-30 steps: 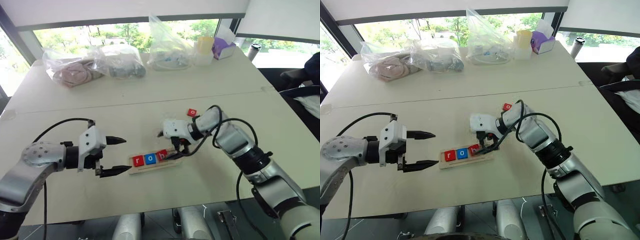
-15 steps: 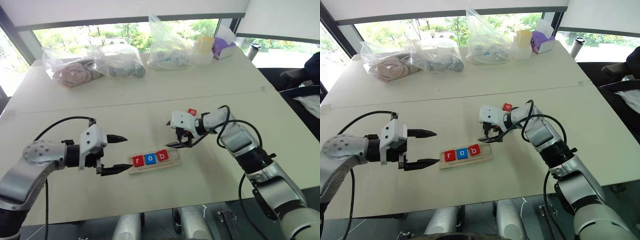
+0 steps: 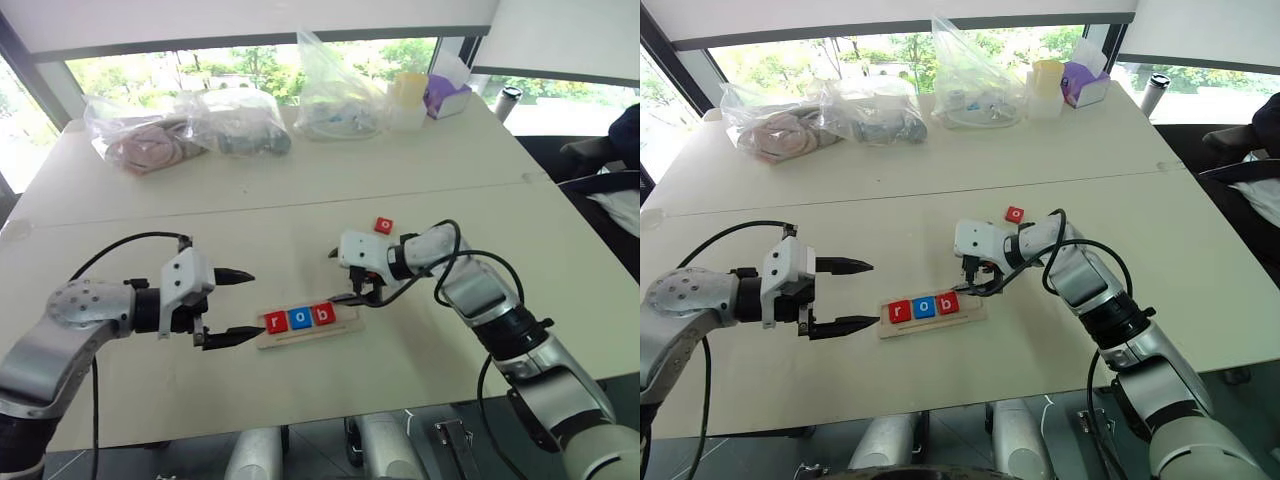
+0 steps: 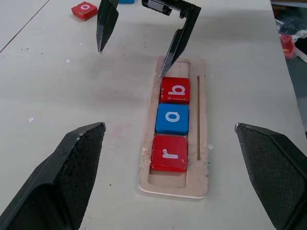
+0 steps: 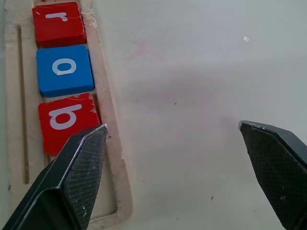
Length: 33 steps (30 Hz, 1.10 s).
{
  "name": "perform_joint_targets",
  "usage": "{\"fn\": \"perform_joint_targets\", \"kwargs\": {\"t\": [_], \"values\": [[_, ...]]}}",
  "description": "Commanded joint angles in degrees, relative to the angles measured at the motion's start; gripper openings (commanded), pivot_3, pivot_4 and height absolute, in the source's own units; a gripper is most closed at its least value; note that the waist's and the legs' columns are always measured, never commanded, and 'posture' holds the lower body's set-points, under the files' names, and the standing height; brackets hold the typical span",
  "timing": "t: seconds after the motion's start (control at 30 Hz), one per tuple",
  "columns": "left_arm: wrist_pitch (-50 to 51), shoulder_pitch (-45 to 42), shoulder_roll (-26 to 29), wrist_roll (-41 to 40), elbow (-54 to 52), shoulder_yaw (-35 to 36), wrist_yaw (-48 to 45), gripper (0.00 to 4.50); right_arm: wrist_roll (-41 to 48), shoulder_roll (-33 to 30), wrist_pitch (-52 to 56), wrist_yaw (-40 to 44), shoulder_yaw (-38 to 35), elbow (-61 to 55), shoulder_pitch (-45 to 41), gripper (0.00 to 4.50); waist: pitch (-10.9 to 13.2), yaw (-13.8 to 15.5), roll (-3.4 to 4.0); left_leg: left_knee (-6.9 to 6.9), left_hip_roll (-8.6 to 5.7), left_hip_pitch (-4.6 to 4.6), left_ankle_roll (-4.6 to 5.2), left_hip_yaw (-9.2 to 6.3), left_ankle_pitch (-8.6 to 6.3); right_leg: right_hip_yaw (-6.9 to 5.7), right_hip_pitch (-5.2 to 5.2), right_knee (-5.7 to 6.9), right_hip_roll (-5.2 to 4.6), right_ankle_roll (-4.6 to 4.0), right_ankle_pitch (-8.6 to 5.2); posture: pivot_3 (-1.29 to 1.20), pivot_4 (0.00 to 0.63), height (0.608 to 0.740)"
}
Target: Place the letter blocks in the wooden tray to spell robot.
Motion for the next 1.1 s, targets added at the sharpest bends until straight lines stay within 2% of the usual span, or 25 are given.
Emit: {"fn": "perform_joint_targets", "kwargs": {"t": [0.03, 0.17, 0.4, 0.6, 0.7, 0.77, 0.9, 1.1], "values": [[-1.2, -0.7, -0.2, 0.1, -0.4, 0.3, -0.1, 4.50, 0.7, -0.3, 0.5, 0.8, -0.1, -3.4, -0.1, 4.48, 0.0, 0.0, 0.00, 0.00, 0.00, 0.00, 0.00, 0.00, 0.00, 0.00, 0.00, 0.00, 0.00, 0.00, 0.00, 0.00, 0.150, 0.740], [-1.3, -0.9, -0.6, 0.5, -0.2, 0.1, 0.0, 4.50, 0.6, -0.1, 0.9, 0.5, -0.4, -3.7, -0.3, 4.48, 0.0, 0.0, 0.00, 0.00, 0.00, 0.00, 0.00, 0.00, 0.00, 0.00, 0.00, 0.00, 0.00, 0.00, 0.00, 0.00, 0.150, 0.740], [-1.4, -1.1, -0.9, 0.6, 0.0, -0.2, 0.2, 4.50, 1.4, -0.1, 2.7, -3.1, -5.4, 0.7, -4.8, 4.48, 0.0, 0.0, 0.00, 0.00, 0.00, 0.00, 0.00, 0.00, 0.00, 0.00, 0.00, 0.00, 0.00, 0.00, 0.00, 0.00, 0.150, 0.740], [-1.7, -0.8, -1.4, 0.9, -0.1, -0.3, 0.6, 4.50, -2.6, 4.9, 19.9, -22.4, -13.1, 10.7, -12.5, 4.48, 0.0, -0.1, 0.00, 0.00, 0.00, 0.00, 0.00, 0.00, 0.00, 0.00, -0.01, 0.01, 0.00, -0.04, 0.02, 0.00, 0.150, 0.740], [-1.9, -0.8, -1.8, 1.2, 0.0, -0.5, 0.8, 4.50, -4.2, 10.0, 31.6, -34.8, -18.7, 14.0, -15.3, 4.48, 0.0, 0.0, 0.00, -0.03, 0.00, -0.03, 0.00, -0.01, 0.00, 0.00, -0.05, 0.01, 0.00, -0.24, 0.14, 0.00, 0.150, 0.740], [-2.0, -1.1, -2.1, 1.4, 0.2, -0.7, 0.9, 4.50, -2.9, 13.6, 36.9, -38.5, -21.8, 12.9, -15.4, 4.48, 0.0, 0.0, 0.00, -0.05, 0.00, -0.07, 0.00, -0.02, 0.00, 0.00, -0.09, 0.01, 0.00, -0.25, 0.14, 0.00, 0.150, 0.740], [-2.0, -1.5, -2.4, 1.7, 0.6, -0.9, 0.8, 4.50, -3.0, 19.3, 40.3, -47.2, -25.7, 12.6, -15.4, 4.48, 0.0, -0.4, 0.01, -0.11, 0.00, -0.09, 0.00, -0.02, 0.00, 0.00, -0.12, 0.01, 0.00, -0.23, 0.15, 0.00, 0.150, 0.740], [-2.2, -1.7, -2.4, 1.7, 1.0, -0.9, 1.0, 4.50, -1.5, 24.0, 40.8, -57.4, -32.0, 17.7, -17.2, 4.48, 0.0, -1.3, 0.01, -0.07, -0.02, -0.11, 0.01, -0.04, 0.01, 0.00, -0.08, -0.02, -0.01, -0.22, 0.14, 0.00, 0.150, 0.740]]}}
